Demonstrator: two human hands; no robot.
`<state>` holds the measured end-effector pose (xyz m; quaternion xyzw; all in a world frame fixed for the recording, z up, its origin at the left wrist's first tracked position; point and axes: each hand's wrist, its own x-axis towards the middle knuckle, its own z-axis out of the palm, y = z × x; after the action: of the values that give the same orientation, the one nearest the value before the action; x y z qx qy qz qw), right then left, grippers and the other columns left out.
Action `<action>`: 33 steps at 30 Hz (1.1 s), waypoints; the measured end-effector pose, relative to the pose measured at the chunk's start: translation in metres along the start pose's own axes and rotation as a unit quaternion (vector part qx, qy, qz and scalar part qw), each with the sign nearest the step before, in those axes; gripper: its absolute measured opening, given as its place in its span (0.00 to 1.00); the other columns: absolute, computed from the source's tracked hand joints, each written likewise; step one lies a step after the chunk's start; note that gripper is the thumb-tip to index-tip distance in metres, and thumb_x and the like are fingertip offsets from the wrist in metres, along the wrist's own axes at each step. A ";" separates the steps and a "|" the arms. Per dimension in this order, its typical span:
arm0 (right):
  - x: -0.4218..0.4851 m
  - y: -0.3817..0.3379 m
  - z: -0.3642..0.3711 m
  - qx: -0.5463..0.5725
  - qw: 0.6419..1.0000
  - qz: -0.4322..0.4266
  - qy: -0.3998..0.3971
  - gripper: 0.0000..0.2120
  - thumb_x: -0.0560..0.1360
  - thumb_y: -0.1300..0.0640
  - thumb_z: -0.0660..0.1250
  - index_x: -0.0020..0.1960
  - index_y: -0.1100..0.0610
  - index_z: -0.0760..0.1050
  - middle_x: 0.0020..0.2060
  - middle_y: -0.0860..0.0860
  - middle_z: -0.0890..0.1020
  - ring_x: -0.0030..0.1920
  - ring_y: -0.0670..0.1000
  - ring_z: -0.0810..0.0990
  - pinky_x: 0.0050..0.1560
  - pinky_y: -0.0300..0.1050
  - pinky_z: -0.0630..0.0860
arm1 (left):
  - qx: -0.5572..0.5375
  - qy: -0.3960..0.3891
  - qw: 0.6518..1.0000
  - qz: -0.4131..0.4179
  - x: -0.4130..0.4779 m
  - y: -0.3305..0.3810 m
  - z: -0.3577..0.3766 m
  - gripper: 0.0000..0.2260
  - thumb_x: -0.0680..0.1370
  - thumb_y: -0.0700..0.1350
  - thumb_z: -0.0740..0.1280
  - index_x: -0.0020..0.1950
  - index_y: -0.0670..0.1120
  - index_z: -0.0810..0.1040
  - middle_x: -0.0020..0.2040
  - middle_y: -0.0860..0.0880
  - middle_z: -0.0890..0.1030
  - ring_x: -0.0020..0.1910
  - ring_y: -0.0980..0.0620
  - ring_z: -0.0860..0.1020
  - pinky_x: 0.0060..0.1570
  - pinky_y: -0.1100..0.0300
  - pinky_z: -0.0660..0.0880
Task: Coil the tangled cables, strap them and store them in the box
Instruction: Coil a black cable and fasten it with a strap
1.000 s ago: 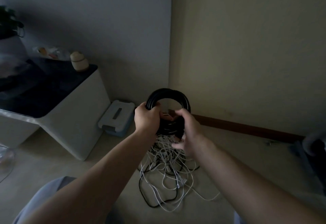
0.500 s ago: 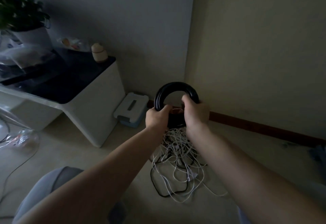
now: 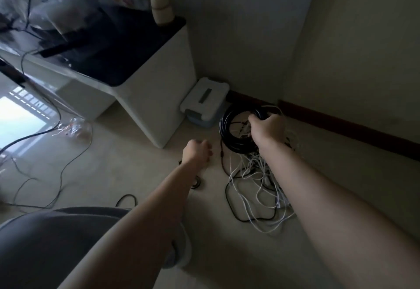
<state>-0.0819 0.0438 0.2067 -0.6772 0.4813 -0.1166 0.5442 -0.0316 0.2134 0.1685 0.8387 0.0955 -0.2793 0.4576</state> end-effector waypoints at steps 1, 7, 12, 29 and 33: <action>0.006 0.011 0.013 -0.008 1.000 0.013 -0.005 0.19 0.76 0.47 0.70 0.59 0.61 0.78 0.50 0.58 0.85 0.48 0.59 0.84 0.49 0.52 0.81 | 0.062 0.020 0.998 -0.007 0.013 -0.018 0.000 0.12 0.78 0.45 0.63 0.51 0.39 0.83 0.42 0.42 0.84 0.40 0.43 0.82 0.42 0.54 0.81; 0.034 0.072 0.064 -0.055 0.997 0.057 -0.014 0.20 0.75 0.48 0.71 0.59 0.61 0.77 0.52 0.58 0.83 0.44 0.58 0.81 0.44 0.49 0.76 | 0.224 0.053 0.971 -0.065 0.068 -0.091 0.011 0.14 0.75 0.49 0.61 0.54 0.45 0.78 0.52 0.43 0.81 0.49 0.41 0.79 0.51 0.51 0.78; 0.064 0.117 0.090 -0.078 0.992 0.100 -0.015 0.24 0.74 0.45 0.72 0.62 0.61 0.76 0.54 0.59 0.83 0.50 0.61 0.82 0.43 0.47 0.73 | 0.310 0.058 0.948 -0.034 0.117 -0.116 0.039 0.04 0.74 0.41 0.62 0.47 0.48 0.73 0.51 0.43 0.81 0.52 0.40 0.80 0.49 0.51 0.78; 0.118 0.172 0.114 -0.085 0.988 0.128 -0.021 0.22 0.75 0.45 0.72 0.63 0.58 0.78 0.52 0.56 0.84 0.43 0.56 0.80 0.37 0.43 0.71 | 0.437 0.011 0.894 0.096 0.198 -0.137 0.076 0.10 0.80 0.54 0.65 0.58 0.56 0.82 0.64 0.46 0.68 0.62 0.41 0.67 0.58 0.51 0.71; 0.103 0.157 0.100 -0.072 0.987 0.140 -0.028 0.25 0.74 0.44 0.73 0.63 0.60 0.78 0.53 0.57 0.84 0.50 0.60 0.83 0.45 0.51 0.78 | 0.428 0.006 0.899 0.095 0.180 -0.120 0.064 0.08 0.78 0.54 0.70 0.55 0.56 0.84 0.62 0.47 0.68 0.61 0.42 0.66 0.61 0.50 0.71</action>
<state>-0.0436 0.0342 -0.0023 -0.6436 0.5629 0.0148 0.5184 0.0423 0.2113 -0.0446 0.9605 -0.1101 -0.2432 0.0783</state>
